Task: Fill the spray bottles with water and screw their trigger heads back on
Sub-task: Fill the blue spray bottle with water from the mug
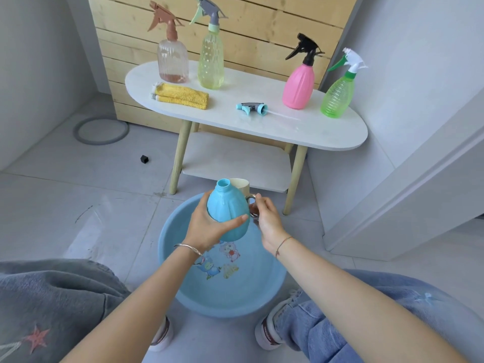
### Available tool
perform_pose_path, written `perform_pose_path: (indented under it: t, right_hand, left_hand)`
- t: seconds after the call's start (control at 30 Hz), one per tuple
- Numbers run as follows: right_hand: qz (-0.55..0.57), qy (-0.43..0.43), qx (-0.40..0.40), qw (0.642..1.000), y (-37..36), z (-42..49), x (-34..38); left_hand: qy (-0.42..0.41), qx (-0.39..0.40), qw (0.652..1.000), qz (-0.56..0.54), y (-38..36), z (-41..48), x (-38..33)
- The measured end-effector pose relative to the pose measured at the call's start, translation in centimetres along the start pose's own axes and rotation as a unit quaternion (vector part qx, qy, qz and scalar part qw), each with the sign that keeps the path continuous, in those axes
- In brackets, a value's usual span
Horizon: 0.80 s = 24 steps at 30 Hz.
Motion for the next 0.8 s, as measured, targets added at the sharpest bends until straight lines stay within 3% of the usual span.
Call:
perform_pose_path:
  t: [0.27,0.47,0.7,0.8]
  right_hand:
    - [-0.248,-0.042,0.027,0.968,5.5,1.5,-4.3]
    - [-0.439,-0.093,0.067,0.891,7.8,1.5,-8.1]
    - [-0.581,-0.047,0.135,0.801,6.3,1.7,-10.8]
    - [-0.600,-0.036,0.146,0.786,5.8,1.7,-11.4]
  left_hand:
    - [0.030,-0.035,0.999,0.019,2.4,0.1,2.8]
    - [0.055,-0.058,0.996,0.039,3.4,-0.3,5.0]
    - [0.068,-0.060,0.994,0.061,3.5,-0.1,6.5]
    - [0.069,-0.060,0.994,0.061,3.5,0.0,6.6]
Point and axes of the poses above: each hand's wrist, its own z-axis towards the middle knuckle, its own y-axis out of the back of the hand, x = y × z, the point moved 1 cm from there along z, towards the middle knuckle, and after that the axes turned 15 degrees about x, right-handed, at the moved point
